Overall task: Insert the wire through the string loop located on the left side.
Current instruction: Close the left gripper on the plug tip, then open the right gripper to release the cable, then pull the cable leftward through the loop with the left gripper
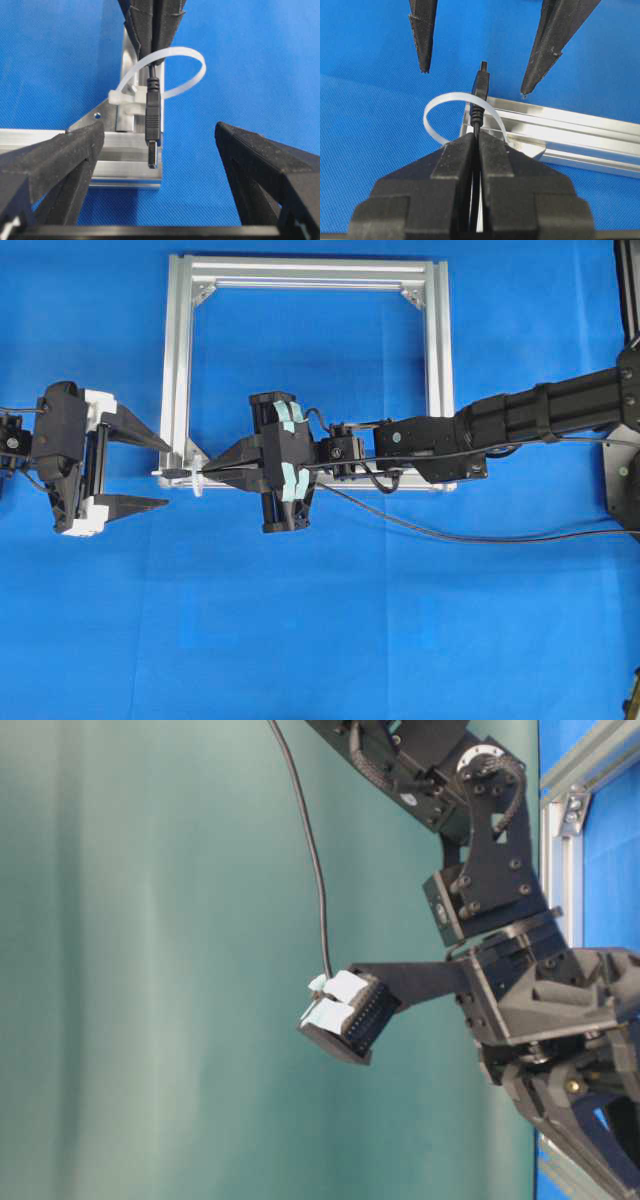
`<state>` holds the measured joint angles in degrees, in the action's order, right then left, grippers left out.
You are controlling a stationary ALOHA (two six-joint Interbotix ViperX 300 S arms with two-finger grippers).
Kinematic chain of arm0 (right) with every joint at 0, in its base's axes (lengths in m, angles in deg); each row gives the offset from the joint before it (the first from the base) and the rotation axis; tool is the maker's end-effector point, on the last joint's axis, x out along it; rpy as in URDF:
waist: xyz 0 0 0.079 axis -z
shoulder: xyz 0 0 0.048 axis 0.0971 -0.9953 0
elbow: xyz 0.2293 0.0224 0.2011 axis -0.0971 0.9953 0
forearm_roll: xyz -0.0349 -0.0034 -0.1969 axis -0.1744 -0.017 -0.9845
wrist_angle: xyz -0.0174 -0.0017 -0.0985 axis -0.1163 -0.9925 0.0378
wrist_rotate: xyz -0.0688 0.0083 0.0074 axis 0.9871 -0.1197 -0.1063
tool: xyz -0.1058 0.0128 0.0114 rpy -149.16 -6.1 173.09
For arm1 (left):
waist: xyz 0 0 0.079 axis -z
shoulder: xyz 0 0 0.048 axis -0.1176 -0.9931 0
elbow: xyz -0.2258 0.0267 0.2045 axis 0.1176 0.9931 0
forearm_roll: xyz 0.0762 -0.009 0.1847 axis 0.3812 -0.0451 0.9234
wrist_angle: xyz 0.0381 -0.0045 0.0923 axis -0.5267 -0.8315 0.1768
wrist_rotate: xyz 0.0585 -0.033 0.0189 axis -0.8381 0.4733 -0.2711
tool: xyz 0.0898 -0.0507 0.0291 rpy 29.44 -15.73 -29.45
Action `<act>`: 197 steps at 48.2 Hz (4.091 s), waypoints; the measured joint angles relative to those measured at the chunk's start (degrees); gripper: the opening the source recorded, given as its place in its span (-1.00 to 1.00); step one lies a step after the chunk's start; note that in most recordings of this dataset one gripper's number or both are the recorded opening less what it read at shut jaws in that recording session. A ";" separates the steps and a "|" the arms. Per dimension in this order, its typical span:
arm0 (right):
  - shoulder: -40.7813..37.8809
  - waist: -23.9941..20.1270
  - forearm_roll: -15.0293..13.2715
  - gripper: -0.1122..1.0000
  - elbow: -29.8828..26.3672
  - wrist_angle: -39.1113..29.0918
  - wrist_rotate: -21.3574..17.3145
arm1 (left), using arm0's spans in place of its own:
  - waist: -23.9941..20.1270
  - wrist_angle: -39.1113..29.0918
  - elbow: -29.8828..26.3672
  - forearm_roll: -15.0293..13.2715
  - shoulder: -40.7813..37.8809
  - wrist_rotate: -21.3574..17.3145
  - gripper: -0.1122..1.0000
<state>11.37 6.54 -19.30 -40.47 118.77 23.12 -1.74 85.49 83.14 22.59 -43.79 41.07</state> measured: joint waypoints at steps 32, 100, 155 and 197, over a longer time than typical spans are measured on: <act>0.00 0.00 -0.09 -0.80 0.00 0.00 0.00 | 0.00 0.00 0.00 -0.09 0.00 0.00 0.79; 0.00 0.00 -0.09 -0.30 -0.44 -1.49 -0.35 | -0.62 -1.76 -0.70 -0.09 0.00 -0.09 -0.66; 0.00 -0.09 1.05 0.95 -0.35 -2.81 -0.44 | -0.70 -24.96 2.46 -0.09 31.20 1.14 -0.66; 0.00 -0.18 0.97 0.95 -0.44 -2.81 -0.44 | -7.38 -60.64 -6.06 0.53 66.09 0.53 -0.66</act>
<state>11.37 6.36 -18.33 -40.91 115.95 22.68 -9.13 24.84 77.07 23.12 22.30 41.60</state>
